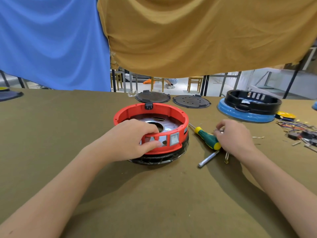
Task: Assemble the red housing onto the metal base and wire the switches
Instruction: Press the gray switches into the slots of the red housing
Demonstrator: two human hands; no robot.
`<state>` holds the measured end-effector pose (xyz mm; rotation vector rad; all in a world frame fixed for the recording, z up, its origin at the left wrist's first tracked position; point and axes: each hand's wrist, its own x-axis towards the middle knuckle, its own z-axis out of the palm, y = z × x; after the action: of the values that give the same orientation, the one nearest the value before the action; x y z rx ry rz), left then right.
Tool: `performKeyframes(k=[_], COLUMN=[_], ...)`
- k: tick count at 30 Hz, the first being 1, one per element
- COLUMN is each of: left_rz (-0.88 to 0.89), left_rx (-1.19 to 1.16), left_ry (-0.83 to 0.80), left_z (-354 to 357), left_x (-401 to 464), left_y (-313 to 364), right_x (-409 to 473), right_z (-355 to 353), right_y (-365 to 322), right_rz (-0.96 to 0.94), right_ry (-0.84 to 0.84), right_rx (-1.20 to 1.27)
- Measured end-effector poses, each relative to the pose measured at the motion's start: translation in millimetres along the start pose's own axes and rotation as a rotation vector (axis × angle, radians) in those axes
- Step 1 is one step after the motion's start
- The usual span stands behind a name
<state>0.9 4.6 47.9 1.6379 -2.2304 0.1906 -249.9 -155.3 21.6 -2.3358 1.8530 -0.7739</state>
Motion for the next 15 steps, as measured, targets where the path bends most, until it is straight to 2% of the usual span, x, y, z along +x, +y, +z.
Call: performKeyframes(k=[4, 6, 8, 11, 13, 15], left_rz=[-0.021, -0.027, -0.022, -0.024, -0.032, -0.037], left_rx=[-0.011, 0.002, 0.016, 0.026, 0.028, 0.017], left_ry=[-0.002, -0.005, 0.006, 0.021, 0.022, 0.024], left_z=[-2.8, -2.1, -0.7, -0.1, 0.1, 0.3], left_x=[-2.5, -1.9, -0.8, -0.5, -0.5, -0.5], left_y=[-6.3, -7.5, -6.5, -5.1, -5.0, -4.9], right_x=[-8.8, -13.6, -19.4, -30.7, -33.7, -33.6], right_z=[-4.9, -9.6, -12.0, -9.2, -7.1, -7.0], right_y=[-9.5, -16.4, -23.7, -33.8, -35.8, -35.8], right_rz=[-0.145, -0.190, -0.182, -0.111, -0.108, -0.111], right_ry=[0.183, 0.197, 0.079, -0.216, -0.292, -0.297], right_rx=[0.207, 0.379, 0.665, 1.107, 1.234, 1.296])
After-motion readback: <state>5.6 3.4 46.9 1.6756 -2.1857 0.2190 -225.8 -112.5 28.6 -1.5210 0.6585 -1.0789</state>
